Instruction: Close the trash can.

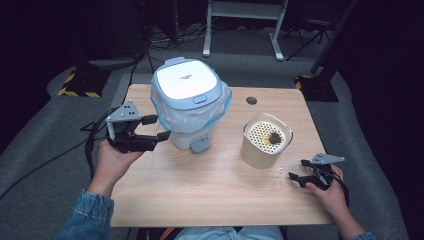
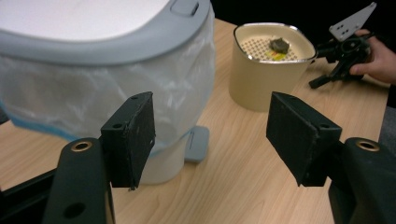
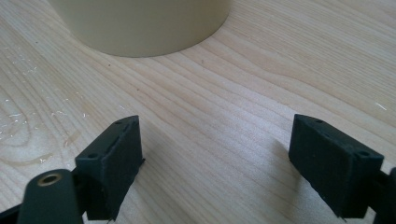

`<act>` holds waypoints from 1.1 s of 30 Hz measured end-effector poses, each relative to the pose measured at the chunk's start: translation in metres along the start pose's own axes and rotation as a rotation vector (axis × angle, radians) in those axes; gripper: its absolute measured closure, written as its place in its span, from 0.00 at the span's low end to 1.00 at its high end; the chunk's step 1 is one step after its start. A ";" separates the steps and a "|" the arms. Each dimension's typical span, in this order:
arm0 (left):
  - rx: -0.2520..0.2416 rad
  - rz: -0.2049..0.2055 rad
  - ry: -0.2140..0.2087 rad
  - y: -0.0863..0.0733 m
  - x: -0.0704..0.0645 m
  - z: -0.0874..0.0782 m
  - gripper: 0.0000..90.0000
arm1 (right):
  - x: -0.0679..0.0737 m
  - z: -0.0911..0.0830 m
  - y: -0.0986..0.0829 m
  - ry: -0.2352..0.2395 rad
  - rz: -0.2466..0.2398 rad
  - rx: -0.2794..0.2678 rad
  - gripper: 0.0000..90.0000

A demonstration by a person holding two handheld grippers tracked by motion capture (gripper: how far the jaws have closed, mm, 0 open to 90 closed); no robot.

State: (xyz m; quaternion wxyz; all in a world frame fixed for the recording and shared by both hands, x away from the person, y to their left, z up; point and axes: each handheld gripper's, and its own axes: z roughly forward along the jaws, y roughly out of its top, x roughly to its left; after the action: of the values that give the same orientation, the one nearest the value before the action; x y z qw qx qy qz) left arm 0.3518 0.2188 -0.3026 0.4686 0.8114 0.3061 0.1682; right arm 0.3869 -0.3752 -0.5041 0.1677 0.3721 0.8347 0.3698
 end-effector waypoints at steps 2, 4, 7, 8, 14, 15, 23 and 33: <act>0.012 -0.006 0.009 -0.009 0.000 0.000 0.37 | 0.000 0.000 0.000 0.000 0.000 0.000 0.19; 0.015 -0.019 0.012 -0.018 -0.001 0.001 0.37 | 0.000 0.000 0.000 0.000 0.000 0.000 0.19; 0.026 -0.033 0.026 -0.031 -0.002 0.001 0.37 | 0.000 0.000 0.000 0.000 0.000 0.000 0.19; 0.032 -0.035 0.031 -0.036 -0.002 0.001 0.37 | 0.000 0.000 0.000 0.000 0.000 0.000 0.19; 0.036 -0.066 0.046 -0.063 -0.004 0.001 0.37 | 0.000 0.000 0.000 0.000 0.000 0.000 0.19; 0.030 -0.076 0.041 -0.068 -0.003 0.001 0.37 | 0.000 0.000 0.000 0.000 0.000 0.000 0.19; 0.096 -0.147 0.048 -0.098 0.004 0.013 0.37 | 0.000 0.000 0.000 0.000 0.000 0.000 0.19; 0.199 -0.116 0.058 -0.120 0.005 0.028 0.36 | 0.000 0.000 0.000 0.000 0.000 0.000 0.19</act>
State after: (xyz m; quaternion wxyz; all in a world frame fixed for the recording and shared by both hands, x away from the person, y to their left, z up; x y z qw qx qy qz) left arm 0.3302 0.2482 -0.4206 0.3856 0.8296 0.3814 0.1330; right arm 0.3869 -0.3752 -0.5041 0.1678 0.3721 0.8346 0.3699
